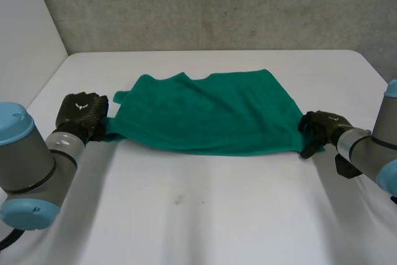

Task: Fold the towel.

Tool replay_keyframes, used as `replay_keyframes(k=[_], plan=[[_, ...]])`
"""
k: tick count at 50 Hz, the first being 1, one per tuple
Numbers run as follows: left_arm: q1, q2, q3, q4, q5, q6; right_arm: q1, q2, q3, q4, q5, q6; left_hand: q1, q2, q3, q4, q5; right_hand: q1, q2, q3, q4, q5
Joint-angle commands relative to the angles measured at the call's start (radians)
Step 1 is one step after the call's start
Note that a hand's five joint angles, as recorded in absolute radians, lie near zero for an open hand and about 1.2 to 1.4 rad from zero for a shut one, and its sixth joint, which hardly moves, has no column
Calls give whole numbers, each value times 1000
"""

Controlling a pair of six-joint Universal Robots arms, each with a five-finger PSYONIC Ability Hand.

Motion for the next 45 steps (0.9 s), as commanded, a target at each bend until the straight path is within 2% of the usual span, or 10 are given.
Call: replay_keyframes(k=[1,15,40,42,45], plan=[[-1,0,1,0,0,0,0,-2,4,0,-13,-8,258,196,201,200,258,10,-70,-58,-56,-64],[2,0,6,0,0,0,46,44,-90,-20,4,-2,258,196,201,200,258,127,47,59,61,53],[2,0,9,0,0,0,124,141,-208,-17,12,6,258,196,201,200,258,139,59,71,72,65],[2,0,9,0,0,0,133,144,-214,-17,18,6,258,196,201,200,258,215,135,147,148,141],[3,0,9,0,0,0,138,140,-226,-17,45,10,258,196,201,200,258,835,755,767,769,762]])
